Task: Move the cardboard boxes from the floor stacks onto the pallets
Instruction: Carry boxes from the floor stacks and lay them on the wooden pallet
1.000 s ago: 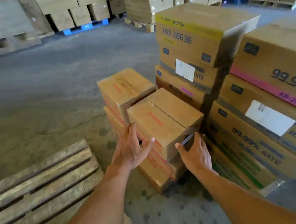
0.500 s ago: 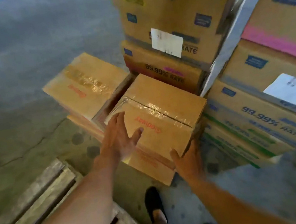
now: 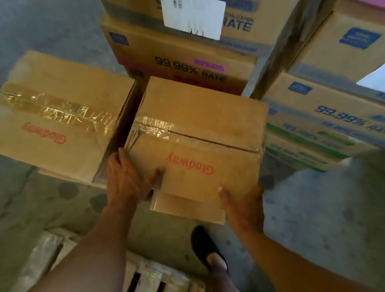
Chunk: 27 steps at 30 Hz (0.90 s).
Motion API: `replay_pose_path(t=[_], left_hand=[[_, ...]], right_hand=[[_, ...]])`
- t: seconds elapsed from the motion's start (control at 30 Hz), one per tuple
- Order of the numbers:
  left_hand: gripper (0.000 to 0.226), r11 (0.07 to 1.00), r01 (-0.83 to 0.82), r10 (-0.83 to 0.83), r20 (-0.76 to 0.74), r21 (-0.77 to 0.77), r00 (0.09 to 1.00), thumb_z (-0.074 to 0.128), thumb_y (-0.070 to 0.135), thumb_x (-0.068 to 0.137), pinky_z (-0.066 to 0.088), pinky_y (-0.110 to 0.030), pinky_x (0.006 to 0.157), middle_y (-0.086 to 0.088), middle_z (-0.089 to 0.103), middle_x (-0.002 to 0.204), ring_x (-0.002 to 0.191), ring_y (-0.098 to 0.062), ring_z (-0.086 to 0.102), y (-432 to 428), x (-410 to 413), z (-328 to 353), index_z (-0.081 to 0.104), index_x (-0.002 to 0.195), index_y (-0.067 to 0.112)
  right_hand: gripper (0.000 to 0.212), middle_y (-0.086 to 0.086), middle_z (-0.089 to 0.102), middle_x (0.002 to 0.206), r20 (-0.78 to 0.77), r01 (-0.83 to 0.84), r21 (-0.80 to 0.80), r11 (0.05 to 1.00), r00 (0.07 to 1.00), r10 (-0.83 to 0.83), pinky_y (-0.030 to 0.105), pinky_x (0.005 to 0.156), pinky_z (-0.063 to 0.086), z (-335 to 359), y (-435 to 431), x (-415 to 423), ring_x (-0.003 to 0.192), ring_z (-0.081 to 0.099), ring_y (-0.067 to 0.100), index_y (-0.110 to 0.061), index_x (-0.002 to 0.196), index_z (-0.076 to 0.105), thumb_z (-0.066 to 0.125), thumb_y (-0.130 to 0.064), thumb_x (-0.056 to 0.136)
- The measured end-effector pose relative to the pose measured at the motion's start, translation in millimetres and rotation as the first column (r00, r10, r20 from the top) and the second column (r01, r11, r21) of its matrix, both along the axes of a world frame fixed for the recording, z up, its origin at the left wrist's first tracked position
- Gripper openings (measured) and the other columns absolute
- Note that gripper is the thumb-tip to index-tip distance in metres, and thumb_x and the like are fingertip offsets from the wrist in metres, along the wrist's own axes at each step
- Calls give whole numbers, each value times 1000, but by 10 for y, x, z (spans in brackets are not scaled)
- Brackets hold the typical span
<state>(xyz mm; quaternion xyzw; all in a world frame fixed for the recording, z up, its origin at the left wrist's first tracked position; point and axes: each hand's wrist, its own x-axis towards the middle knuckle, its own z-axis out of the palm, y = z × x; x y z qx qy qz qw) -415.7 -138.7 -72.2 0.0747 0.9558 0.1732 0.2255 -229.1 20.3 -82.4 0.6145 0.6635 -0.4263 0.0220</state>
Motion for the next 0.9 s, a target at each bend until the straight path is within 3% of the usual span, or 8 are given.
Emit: replay_pose_path(t=[0.1,0.2,0.3,0.4,0.53,0.67,0.8,0.9], left_hand=[[119,998,50,-51,-60,-33,997,61,76,75,26,-53,118,-19,13,157,144,-39,18,71,8,-58,8,156,7],[119,1000,10,-9,-77,17,997,64,77,72,33,-55,112,-22,23,153,139,-41,28,96,63,-93,11,156,11],[118,981,-147,140,60,127,988,82,65,65,45,-54,102,-19,33,147,135,-40,38,68,30,-118,21,152,14],[107,887,-353,302,204,296,931,94,43,58,56,-40,79,-12,47,134,125,-35,50,40,-19,-109,33,139,10],[93,867,-376,299,262,326,917,95,33,59,57,-31,66,-7,47,123,113,-27,52,-2,58,-75,34,126,13],[89,827,-433,355,263,359,897,93,40,58,55,-49,90,-7,52,123,114,-32,57,9,540,77,32,118,17],[99,711,-539,490,233,452,840,94,44,59,52,-51,98,-8,52,133,119,-29,54,130,1203,321,33,131,14],[100,649,-578,582,166,494,796,92,41,63,49,-52,99,-2,51,124,112,-25,52,272,1790,476,34,138,12]], right_hand=[[111,19,41,150,-22,0,6,1000,1000,0,55,107,42,-46,85,10,135,44,42,-8,153,24,75,-66,74],[105,16,46,147,-44,-24,-17,1000,999,23,50,102,47,-59,216,49,131,49,39,-11,153,23,79,-57,76],[106,13,48,146,-59,-62,-67,996,997,58,44,97,46,-99,323,86,129,51,36,-16,155,20,80,-53,77],[112,12,49,145,-95,-58,-123,991,994,47,44,98,46,-118,396,112,129,52,36,-20,155,18,85,-52,71],[111,9,49,146,-126,-94,-134,987,989,77,44,102,46,-87,551,193,130,51,33,-23,155,22,86,-51,69],[105,6,48,147,-160,-203,-101,974,970,185,48,106,44,79,880,293,132,49,33,-25,154,25,85,-50,72],[102,5,51,146,-239,-320,-82,944,926,293,46,106,43,296,1213,541,130,51,32,-25,154,29,86,-49,72],[96,2,56,139,-294,-427,-33,904,868,400,43,104,44,475,1468,862,125,55,30,-27,149,36,86,-50,71]])
